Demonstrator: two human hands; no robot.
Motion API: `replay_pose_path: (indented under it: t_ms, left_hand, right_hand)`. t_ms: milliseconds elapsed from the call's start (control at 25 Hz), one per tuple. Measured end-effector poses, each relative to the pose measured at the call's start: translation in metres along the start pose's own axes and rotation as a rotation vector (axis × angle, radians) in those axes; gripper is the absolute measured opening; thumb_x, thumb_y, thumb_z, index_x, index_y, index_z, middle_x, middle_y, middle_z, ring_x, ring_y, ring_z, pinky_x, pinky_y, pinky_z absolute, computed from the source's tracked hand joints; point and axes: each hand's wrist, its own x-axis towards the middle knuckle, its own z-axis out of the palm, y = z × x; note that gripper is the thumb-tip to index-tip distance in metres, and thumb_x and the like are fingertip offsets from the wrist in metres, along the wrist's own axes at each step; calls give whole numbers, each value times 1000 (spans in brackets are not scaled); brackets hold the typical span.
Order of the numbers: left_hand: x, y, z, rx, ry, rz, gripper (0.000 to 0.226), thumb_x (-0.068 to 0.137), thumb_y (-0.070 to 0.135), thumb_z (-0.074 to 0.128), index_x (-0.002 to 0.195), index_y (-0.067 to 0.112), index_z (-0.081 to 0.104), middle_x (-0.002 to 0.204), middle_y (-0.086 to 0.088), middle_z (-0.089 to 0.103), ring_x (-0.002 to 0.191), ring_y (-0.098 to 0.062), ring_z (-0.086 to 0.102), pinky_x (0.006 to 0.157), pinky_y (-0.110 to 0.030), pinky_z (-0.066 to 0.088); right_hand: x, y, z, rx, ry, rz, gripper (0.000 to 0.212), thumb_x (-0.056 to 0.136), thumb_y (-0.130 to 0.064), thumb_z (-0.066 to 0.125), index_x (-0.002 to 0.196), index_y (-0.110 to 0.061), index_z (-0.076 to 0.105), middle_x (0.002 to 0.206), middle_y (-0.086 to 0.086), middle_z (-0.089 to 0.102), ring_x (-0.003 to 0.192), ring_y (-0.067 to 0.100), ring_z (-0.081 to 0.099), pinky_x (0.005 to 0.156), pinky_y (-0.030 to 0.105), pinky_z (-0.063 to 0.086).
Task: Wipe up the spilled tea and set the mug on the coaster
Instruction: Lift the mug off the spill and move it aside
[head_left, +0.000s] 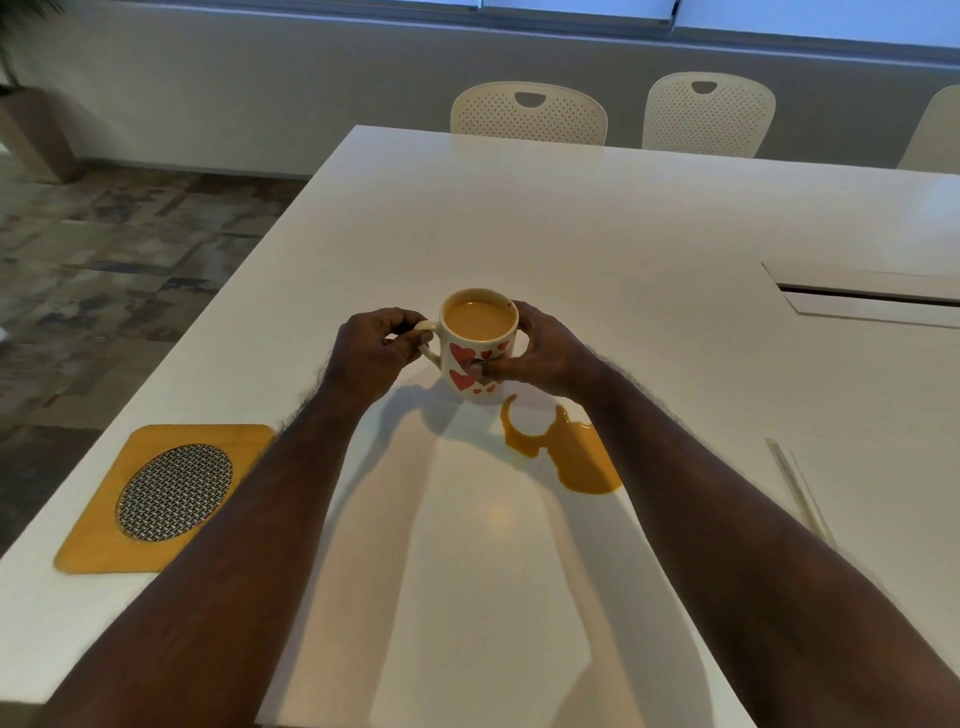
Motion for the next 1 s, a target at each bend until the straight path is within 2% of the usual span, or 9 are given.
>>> replay_pose_path:
  t_ms: [160,320,480,560,640,840,920,1000]
  left_hand:
    - [4,-10,-24,2,57,-28,15,86,7,70,101,6,72,90,-9,71,90,-27,71,85,-42,59]
    - [6,-23,-48,-9,113,-58,13,85,8,71,95,17,72,88,-4,71,90,-27,71,86,-43,58]
    - [6,-32,-67,19,150,-72,13,85,9,72,95,18,73,88,-5,72,89,-28,71,85,-43,59]
    - [6,-35,-75,27,162,-76,14,85,10,72,96,18,73,89,-5,72,88,-27,72,84,-42,59]
    - [6,-38,-80,33,175,-79,13,85,10,72,96,18,73,88,-3,72,89,-27,72,84,-38,59]
    - [5,-41,-85,82,167,-55,13,86,12,71,96,20,72,86,4,72,89,-25,71,73,-21,58]
    - [6,-43,-86,100,165,-48,13,87,12,70,97,19,72,87,2,72,88,-24,71,74,-23,58]
    - [8,-44,-85,113,166,-54,14,87,13,70,101,15,73,91,-3,73,90,-26,70,79,-32,59]
  right_hand:
    - [23,-10,19,24,-62,-33,80,71,-29,86,139,-19,45,135,0,55,118,14,52,86,24,50]
    - [44,-19,39,52,-121,-45,80,71,-22,87,139,-14,46,133,4,57,122,19,53,96,36,52]
    - [59,-25,57,90,-172,-63,75,73,-16,85,138,-11,47,131,5,57,116,16,54,83,21,54]
    - [64,-26,65,97,-176,-68,76,73,-14,85,138,-9,47,132,8,57,118,18,54,86,26,54]
    - [69,-27,71,99,-186,-69,76,73,-14,84,139,-9,46,133,9,56,121,21,54,92,32,54]
    - [77,-27,79,103,-214,-74,75,74,-15,84,138,-10,46,133,8,56,120,21,54,93,35,54]
    - [78,-26,80,93,-209,-68,75,74,-16,84,139,-11,46,133,7,56,119,20,54,91,34,54]
    - [79,-26,81,89,-207,-57,75,74,-17,85,138,-12,46,132,6,57,116,17,55,88,29,55]
